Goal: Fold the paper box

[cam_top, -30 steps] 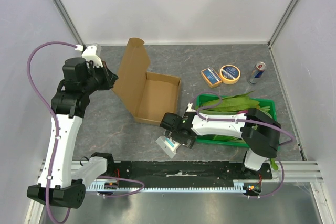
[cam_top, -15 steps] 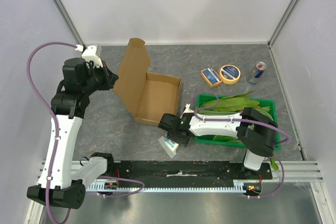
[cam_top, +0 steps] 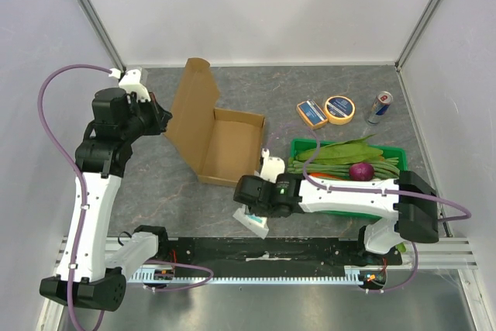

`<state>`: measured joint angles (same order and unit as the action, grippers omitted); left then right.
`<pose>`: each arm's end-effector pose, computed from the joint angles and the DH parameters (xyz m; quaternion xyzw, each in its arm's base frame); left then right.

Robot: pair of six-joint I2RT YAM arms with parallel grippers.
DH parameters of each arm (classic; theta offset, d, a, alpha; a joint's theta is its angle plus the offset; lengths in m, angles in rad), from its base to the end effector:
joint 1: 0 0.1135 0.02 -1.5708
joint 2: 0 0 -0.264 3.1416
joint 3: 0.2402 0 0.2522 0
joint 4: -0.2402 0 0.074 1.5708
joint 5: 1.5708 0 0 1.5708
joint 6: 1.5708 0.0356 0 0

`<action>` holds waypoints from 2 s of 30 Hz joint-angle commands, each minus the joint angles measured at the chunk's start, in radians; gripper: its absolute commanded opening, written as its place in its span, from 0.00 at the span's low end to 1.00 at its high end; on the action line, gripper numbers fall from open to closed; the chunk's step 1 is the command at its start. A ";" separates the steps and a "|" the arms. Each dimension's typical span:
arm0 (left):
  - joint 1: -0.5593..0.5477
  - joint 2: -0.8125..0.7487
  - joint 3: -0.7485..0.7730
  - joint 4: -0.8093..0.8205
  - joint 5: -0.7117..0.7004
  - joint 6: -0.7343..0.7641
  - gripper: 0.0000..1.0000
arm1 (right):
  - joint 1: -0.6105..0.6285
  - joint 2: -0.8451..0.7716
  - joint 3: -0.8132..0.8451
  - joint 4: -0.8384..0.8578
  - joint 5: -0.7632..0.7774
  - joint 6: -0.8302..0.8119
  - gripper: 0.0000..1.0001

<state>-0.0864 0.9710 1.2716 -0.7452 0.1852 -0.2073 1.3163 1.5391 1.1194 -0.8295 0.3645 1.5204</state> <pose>0.1843 -0.0225 0.4144 -0.0016 0.8434 -0.1551 0.5144 0.0862 0.2810 0.2306 0.1278 0.9627 0.1285 0.2007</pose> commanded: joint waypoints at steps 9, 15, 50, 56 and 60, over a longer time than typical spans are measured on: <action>0.001 -0.043 -0.018 0.076 0.008 0.077 0.02 | -0.250 0.238 0.543 0.064 0.114 -0.771 0.58; 0.001 -0.034 -0.023 0.081 0.048 0.083 0.02 | -0.344 0.498 0.724 0.136 0.033 -0.810 0.61; -0.001 -0.064 -0.278 0.343 0.557 -0.098 0.52 | -0.945 0.298 0.246 0.987 -1.165 -1.661 0.97; -0.001 -0.066 -0.264 0.299 0.543 -0.064 0.55 | -0.948 0.450 0.437 0.911 -1.205 -1.747 0.96; -0.001 -0.078 -0.275 0.274 0.473 -0.046 0.59 | -0.956 0.529 0.551 0.866 -1.308 -1.750 0.93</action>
<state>-0.0868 0.9192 0.9897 -0.4656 0.7067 -0.2642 0.3687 2.0159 1.5311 0.0387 -0.8017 -0.1684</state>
